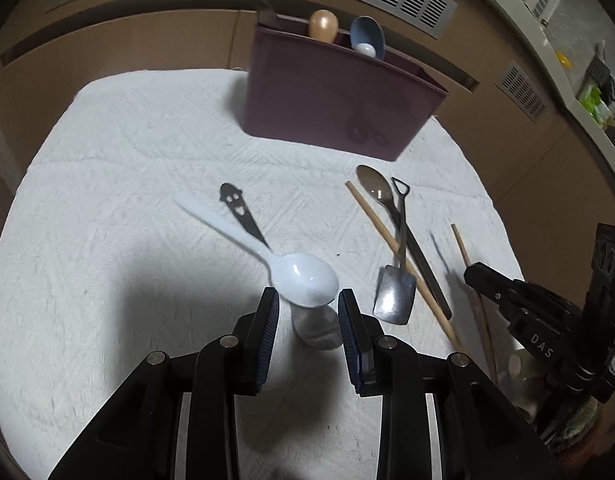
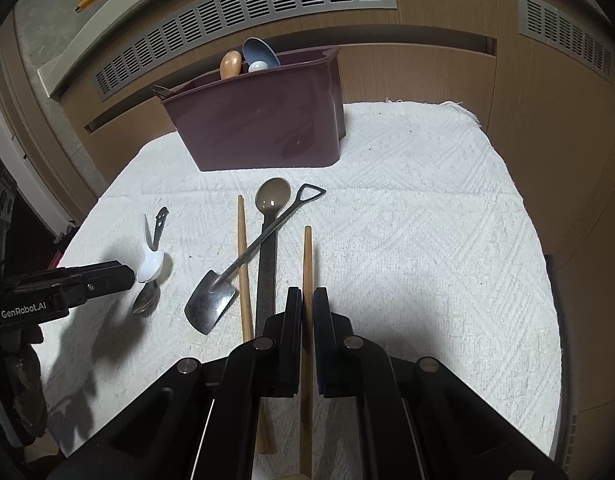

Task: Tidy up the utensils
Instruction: 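Open the left tool and move it over the white plastic spoon, then grasp the white plastic spoon by its bowl with the left tool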

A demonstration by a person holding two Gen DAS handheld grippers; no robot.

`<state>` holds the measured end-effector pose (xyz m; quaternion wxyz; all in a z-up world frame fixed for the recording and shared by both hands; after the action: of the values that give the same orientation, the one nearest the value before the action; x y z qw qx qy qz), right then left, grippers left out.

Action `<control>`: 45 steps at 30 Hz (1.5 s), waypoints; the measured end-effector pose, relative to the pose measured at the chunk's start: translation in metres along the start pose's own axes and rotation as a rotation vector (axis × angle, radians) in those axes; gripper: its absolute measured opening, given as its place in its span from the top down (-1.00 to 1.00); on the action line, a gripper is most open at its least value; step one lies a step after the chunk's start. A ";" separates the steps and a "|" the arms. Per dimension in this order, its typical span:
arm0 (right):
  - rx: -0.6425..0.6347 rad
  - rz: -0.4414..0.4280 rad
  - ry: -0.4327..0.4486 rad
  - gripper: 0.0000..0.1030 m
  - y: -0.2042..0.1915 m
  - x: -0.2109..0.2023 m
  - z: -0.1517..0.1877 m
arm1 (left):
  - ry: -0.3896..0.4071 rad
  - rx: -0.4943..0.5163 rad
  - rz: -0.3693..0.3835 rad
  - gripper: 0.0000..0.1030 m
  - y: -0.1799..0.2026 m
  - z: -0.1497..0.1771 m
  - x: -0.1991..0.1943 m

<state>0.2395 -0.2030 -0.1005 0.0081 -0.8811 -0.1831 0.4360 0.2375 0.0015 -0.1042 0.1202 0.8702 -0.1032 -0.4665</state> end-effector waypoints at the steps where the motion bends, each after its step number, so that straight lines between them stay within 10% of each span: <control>1: 0.001 0.003 -0.004 0.88 0.001 0.000 0.000 | 0.008 0.030 0.011 0.41 0.001 -0.006 0.000; 10: 0.021 0.049 -0.021 0.88 0.005 -0.001 0.000 | 0.010 -0.010 0.065 0.41 -0.063 -0.071 0.032; 21: -0.009 0.043 -0.041 0.88 -0.011 0.008 -0.011 | -0.058 -0.075 0.148 0.41 -0.093 -0.004 -0.006; 27: -0.044 0.033 -0.043 0.88 -0.024 0.009 -0.011 | -0.011 0.135 0.080 0.41 -0.065 0.014 -0.032; 32: -0.038 0.036 -0.040 0.88 -0.024 0.006 -0.008 | -0.168 0.266 0.098 0.41 -0.041 0.034 -0.020; 45: -0.036 0.054 -0.051 0.88 -0.016 0.007 -0.003 | -0.140 0.125 0.283 0.41 0.006 -0.009 0.022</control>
<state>0.2406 -0.1852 -0.1008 -0.0239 -0.8743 -0.1673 0.4550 0.2564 -0.0092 -0.1149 0.1230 0.8180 -0.2616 -0.4973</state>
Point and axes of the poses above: each gripper's, at about its wrist camera, not at the fingertips, and x roughly the way its jaws point, y to its right, z to its underside, the point moved 6 cm from there along x, roughly the way its jaws point, and after that the axes turned 1 degree about y, right-handed, at the moved point
